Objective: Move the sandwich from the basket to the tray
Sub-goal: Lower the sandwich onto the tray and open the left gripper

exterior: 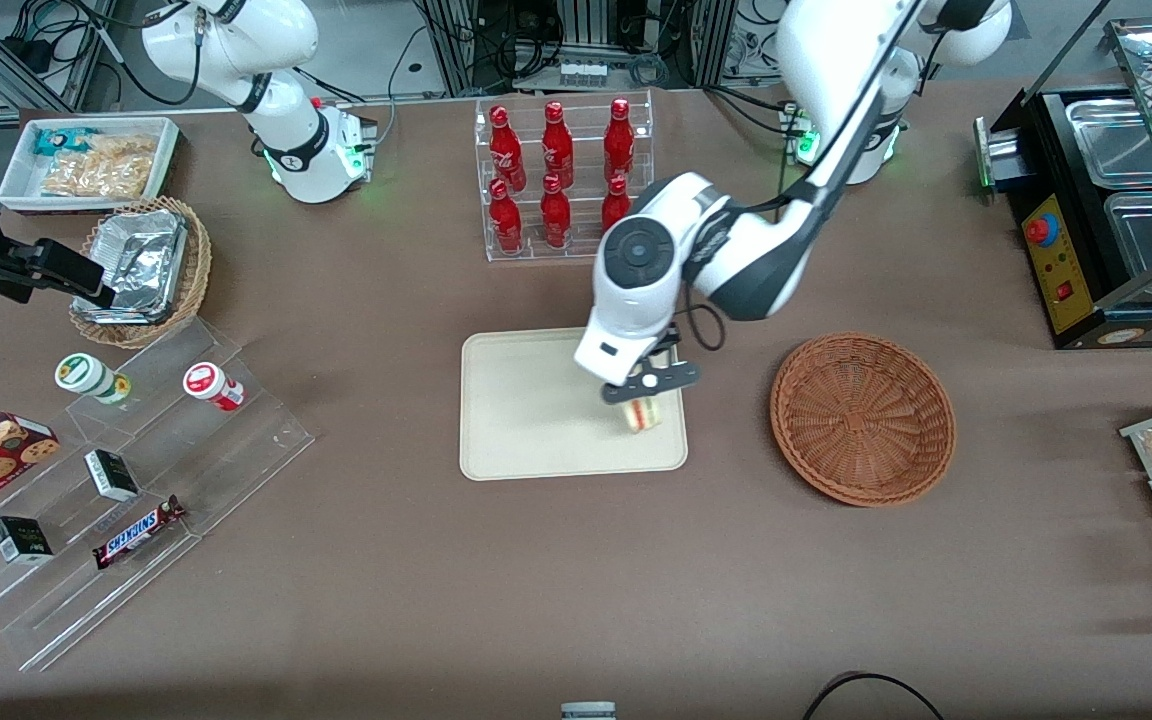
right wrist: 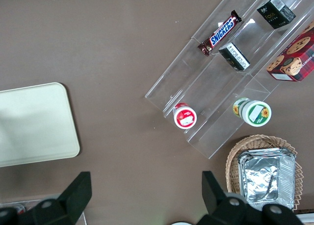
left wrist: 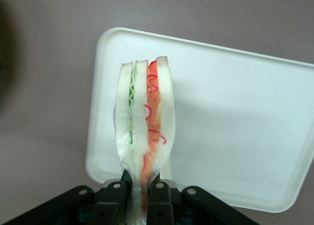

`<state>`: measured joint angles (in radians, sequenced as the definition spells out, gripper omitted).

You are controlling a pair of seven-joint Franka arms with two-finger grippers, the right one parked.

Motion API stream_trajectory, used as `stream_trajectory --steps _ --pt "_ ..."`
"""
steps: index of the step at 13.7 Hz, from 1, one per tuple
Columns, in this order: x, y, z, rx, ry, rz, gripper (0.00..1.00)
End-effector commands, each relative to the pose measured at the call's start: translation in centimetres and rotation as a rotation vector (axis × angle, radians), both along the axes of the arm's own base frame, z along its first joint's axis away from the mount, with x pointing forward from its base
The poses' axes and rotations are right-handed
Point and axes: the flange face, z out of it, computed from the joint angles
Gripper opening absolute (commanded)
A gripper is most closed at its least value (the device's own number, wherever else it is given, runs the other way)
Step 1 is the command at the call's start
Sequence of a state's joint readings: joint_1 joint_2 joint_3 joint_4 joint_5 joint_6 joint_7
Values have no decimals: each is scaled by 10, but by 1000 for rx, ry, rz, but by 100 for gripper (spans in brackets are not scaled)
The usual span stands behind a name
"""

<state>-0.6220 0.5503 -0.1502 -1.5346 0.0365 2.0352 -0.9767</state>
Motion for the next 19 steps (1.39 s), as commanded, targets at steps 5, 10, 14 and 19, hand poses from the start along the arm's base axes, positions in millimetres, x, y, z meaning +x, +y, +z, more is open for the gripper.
stream_trajectory --steps 5,10,14,19 --pt "-15 -54 -63 -14 -84 -116 7" --pt "-33 -71 -91 -13 -77 -152 9" --pt "-35 -76 -93 -28 -91 -156 95" --pt "-25 -65 -37 -50 -137 -120 100"
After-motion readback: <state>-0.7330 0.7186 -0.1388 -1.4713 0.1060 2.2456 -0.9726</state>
